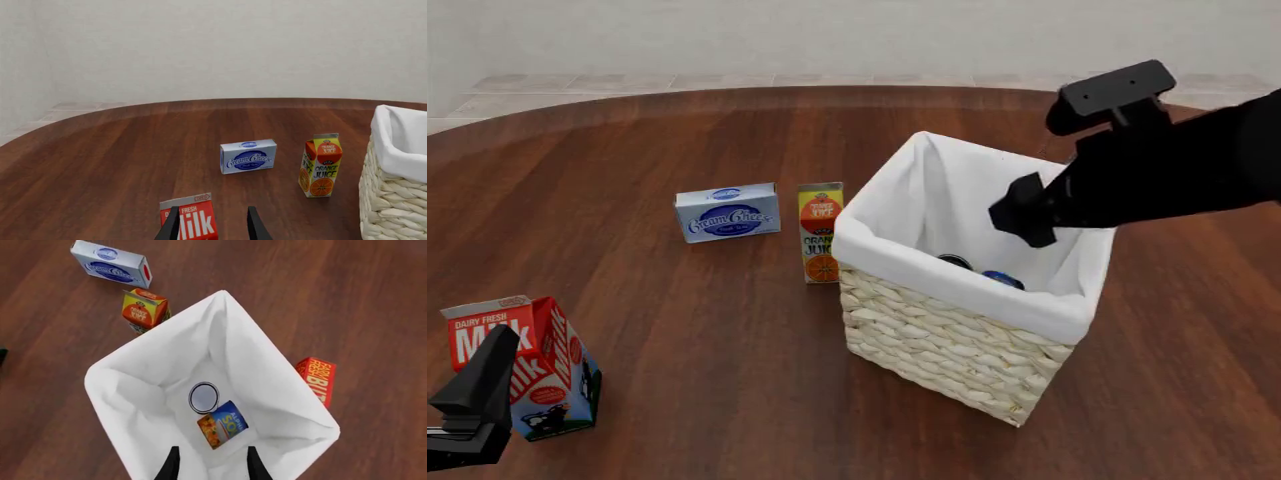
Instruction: Pick up the alphabet soup and the tomato sauce, and put them in the basket.
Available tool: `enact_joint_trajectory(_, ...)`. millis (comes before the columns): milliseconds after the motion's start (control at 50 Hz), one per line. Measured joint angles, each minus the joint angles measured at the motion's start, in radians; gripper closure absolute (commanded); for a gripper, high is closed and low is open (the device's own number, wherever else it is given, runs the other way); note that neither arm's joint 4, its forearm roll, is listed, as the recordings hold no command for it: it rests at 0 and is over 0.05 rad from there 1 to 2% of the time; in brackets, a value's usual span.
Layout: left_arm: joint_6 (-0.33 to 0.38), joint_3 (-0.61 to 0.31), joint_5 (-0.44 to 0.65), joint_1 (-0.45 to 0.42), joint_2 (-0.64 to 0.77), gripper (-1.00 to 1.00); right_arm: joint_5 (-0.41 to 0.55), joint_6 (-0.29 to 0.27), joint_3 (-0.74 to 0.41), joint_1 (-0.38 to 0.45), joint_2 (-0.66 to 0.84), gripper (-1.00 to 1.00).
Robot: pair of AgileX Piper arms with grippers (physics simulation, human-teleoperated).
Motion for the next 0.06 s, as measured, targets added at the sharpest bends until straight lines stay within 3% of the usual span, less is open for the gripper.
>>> enact_joint_trajectory(60,0.000,0.000,0.000,0.000,0.000,-1.00,0.008,-0.002,-0.011,0.000,-0.003,-1.00)
